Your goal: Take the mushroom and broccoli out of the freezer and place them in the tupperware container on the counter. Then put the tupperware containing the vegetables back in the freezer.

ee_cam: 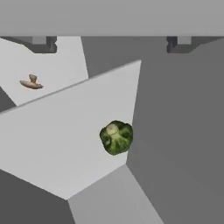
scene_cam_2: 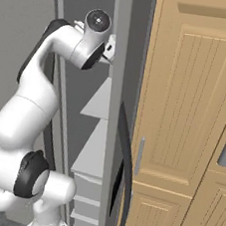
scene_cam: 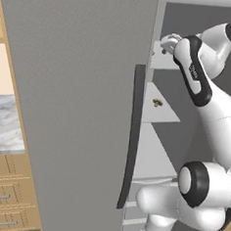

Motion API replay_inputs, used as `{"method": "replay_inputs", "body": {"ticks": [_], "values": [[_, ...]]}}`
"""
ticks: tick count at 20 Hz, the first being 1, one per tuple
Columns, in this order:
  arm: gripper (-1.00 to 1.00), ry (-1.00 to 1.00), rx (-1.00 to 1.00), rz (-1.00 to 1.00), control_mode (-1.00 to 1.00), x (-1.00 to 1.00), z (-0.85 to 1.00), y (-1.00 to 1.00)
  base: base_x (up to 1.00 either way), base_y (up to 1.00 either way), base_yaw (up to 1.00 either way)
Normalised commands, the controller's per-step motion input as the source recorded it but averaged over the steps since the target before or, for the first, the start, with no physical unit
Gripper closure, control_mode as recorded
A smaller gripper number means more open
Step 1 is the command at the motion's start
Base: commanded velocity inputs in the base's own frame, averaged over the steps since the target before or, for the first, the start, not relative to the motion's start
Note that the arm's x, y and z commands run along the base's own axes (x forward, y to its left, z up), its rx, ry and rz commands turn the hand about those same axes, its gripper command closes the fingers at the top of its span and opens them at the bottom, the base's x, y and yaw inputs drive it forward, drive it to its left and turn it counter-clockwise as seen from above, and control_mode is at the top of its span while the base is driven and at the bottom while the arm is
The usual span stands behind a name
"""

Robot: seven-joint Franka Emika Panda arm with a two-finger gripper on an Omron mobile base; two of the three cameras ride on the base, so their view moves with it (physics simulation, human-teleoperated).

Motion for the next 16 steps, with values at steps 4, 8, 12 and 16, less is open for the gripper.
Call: {"method": "replay_inputs", "body": {"ticks": [4,8,12,16], "values": [[-1.00,0.00,0.09,0.00,-1.00,0.63,0.00,0.06,0.00,0.00,0.00],[-1.00,0.00,0.09,0.00,-1.00,0.57,0.00,0.05,0.00,0.00,0.00],[-1.00,0.01,0.06,0.00,-1.00,0.54,0.00,0.11,0.00,0.00,0.00],[-1.00,0.03,0.04,0.00,-1.00,0.56,0.00,0.06,0.00,0.00,0.00]]}}
